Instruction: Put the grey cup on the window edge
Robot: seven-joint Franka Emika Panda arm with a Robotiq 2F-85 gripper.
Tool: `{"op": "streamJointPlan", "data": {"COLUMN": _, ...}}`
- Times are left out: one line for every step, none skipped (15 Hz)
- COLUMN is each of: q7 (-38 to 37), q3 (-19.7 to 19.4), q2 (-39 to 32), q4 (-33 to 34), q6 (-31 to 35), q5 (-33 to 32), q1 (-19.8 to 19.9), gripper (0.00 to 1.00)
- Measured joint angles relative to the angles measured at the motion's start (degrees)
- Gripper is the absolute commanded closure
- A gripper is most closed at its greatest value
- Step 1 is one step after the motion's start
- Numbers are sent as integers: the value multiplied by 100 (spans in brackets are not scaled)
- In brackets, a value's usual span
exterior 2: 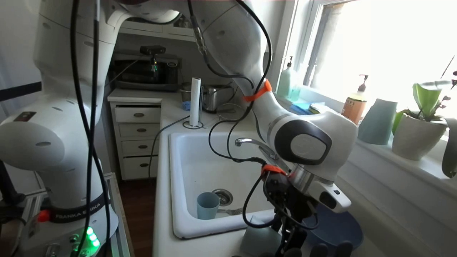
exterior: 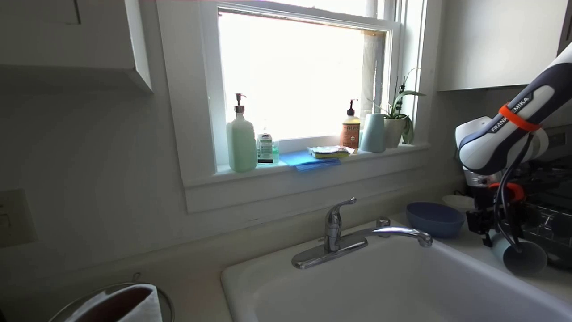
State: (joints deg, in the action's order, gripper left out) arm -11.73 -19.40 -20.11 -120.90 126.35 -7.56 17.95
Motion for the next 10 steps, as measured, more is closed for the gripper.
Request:
{"op": "streamJointPlan", "data": {"q7": 0, "q3": 0, "q2": -28, "q4": 13, "q6": 0, "q5": 0, "q1": 0, "gripper": 46}}
{"op": "streamJointPlan", "data": {"q7": 0, "q3": 0, "q2": -53, "q4": 31, "q6": -1, "q5": 0, "q1": 0, "gripper": 50}}
{"op": "streamJointPlan", "data": {"q7": 0, "q3": 0, "q2": -54, "q4": 57, "q6": -17, "q5": 0, "q1": 0, "gripper": 50}}
{"op": "streamJointPlan", "data": {"q7": 0, "q3": 3, "q2": -58, "q4": 62, "q6": -17, "q5": 0, "q1": -1, "gripper": 50}}
{"op": "streamJointPlan", "data": {"q7": 3, "q3": 6, "q2": -58, "q4": 63, "q6": -19, "q5": 0, "q1": -5, "gripper": 50}}
{"op": "streamJointPlan", "data": {"q7": 6, "q3": 12, "q2": -55, "q4": 67, "q6": -34, "q5": 0, "q1": -17, "gripper": 50}}
{"op": "streamJointPlan", "data": {"q7": 13, "q3": 20, "q2": -43, "q4": 71, "q6": -70, "q5": 0, "q1": -38, "gripper": 50}}
{"op": "streamJointPlan", "data": {"q7": 25, "q3": 25, "q2": -17, "q4": 73, "q6": -120, "q5": -2, "q1": -72, "gripper": 50}}
{"op": "streamJointPlan", "data": {"q7": 47, "q3": 30, "q2": 27, "q4": 75, "q6": -182, "q5": -8, "q1": -116, "gripper": 50}}
{"op": "streamJointPlan", "data": {"q7": 83, "q3": 39, "q2": 98, "q4": 76, "q6": -265, "q5": -30, "q1": -168, "gripper": 50}}
